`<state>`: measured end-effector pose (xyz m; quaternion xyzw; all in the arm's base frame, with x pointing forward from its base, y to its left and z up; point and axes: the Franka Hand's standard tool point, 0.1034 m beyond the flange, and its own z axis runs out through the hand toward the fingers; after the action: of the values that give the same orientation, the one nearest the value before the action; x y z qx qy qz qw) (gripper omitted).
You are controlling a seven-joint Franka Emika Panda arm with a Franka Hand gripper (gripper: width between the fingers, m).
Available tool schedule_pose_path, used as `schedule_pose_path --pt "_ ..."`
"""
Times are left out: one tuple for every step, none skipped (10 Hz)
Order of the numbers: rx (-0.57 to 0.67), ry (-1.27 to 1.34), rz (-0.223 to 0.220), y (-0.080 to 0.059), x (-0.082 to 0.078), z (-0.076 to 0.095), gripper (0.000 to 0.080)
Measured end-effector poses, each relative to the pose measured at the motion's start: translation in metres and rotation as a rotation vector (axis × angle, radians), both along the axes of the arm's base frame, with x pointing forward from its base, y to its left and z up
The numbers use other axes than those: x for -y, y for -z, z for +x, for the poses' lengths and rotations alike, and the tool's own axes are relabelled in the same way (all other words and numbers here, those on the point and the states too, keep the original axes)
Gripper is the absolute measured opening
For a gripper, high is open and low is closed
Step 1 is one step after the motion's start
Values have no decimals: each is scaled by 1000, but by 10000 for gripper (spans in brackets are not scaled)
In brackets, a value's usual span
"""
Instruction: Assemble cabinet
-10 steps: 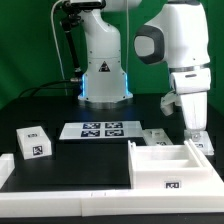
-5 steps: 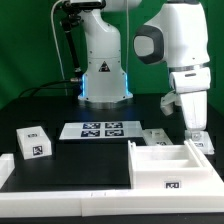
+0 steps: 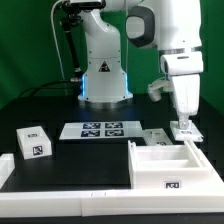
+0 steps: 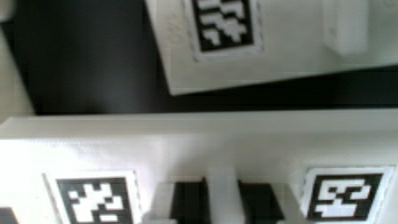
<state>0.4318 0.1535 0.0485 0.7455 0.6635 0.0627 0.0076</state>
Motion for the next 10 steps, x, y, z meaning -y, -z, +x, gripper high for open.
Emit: schedule_pose_path --pt "1 -18 -15 -5 14 5 70" --pt "-2 -29 -24 -6 25 9 70" --pt "-1 -26 -25 -6 32 12 70" --pt "-3 -25 -24 -5 29 10 70" --pt "-4 -26 -23 -5 29 10 70" --pt "-5 -28 -24 -4 31 11 70" --pt "-2 -34 -27 -5 34 15 70" --pt "0 -31 -29 -7 35 20 70" --pt "2 -31 -29 -7 35 22 70" --pt "3 -30 -29 -7 35 22 70"
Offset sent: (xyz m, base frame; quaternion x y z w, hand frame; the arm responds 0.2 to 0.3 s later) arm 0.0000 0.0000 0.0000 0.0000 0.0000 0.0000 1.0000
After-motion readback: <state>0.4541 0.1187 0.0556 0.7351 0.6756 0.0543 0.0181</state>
